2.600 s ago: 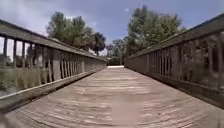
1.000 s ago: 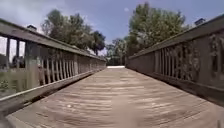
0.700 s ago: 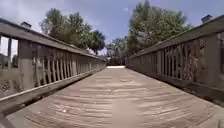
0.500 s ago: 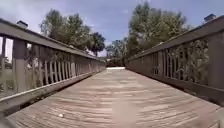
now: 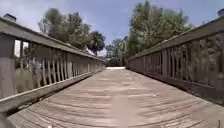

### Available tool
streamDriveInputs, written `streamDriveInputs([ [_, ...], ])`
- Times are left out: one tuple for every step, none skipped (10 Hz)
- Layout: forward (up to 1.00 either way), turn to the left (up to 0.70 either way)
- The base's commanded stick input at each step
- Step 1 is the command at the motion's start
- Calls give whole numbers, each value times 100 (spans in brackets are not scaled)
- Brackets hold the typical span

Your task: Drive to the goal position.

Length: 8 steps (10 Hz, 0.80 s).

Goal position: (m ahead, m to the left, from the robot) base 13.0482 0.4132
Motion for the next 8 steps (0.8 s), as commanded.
streamDriveInputs([
  [50,0],
  [50,0],
  [50,0],
  [50,0],
  [50,0],
  [50,0],
  [50,0],
  [50,0],
])
